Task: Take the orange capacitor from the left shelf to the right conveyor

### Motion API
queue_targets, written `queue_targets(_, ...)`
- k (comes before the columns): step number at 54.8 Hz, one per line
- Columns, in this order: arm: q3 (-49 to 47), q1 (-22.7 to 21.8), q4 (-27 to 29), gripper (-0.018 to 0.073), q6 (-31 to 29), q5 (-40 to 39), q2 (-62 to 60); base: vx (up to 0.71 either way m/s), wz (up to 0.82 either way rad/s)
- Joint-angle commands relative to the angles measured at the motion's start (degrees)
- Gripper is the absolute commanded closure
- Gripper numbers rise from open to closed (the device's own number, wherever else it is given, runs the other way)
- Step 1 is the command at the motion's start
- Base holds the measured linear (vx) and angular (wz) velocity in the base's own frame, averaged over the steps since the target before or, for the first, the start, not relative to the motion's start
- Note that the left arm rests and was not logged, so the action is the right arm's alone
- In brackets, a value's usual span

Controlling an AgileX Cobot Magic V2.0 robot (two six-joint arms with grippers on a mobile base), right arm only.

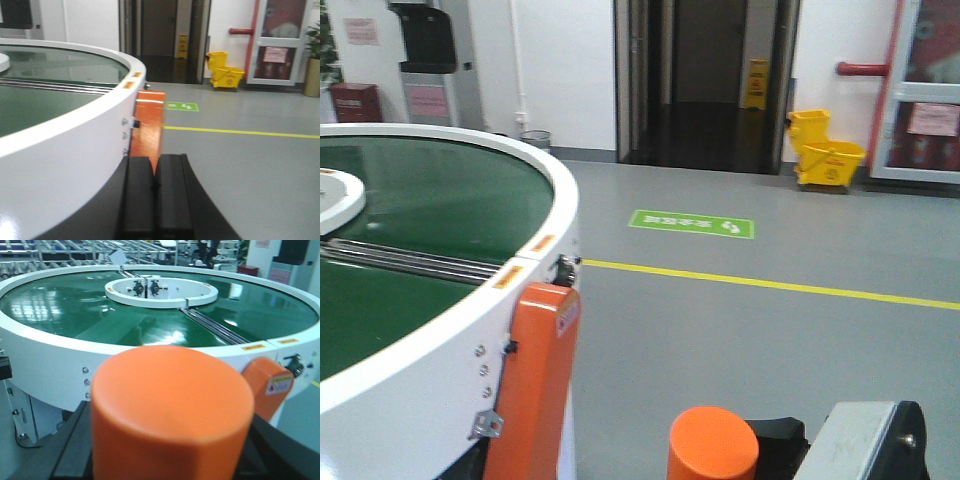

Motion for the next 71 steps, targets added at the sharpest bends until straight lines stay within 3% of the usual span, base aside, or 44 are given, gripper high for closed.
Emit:
queue_targets(1,-1.9,-0.1,-0.2,0.0566,-0.3,-4.9,-0.7,0.37,0.37)
queue_targets(71,-1.9,-0.1,-0.2,0.0566,-0.3,-4.9,-0.7,0.29,0.49)
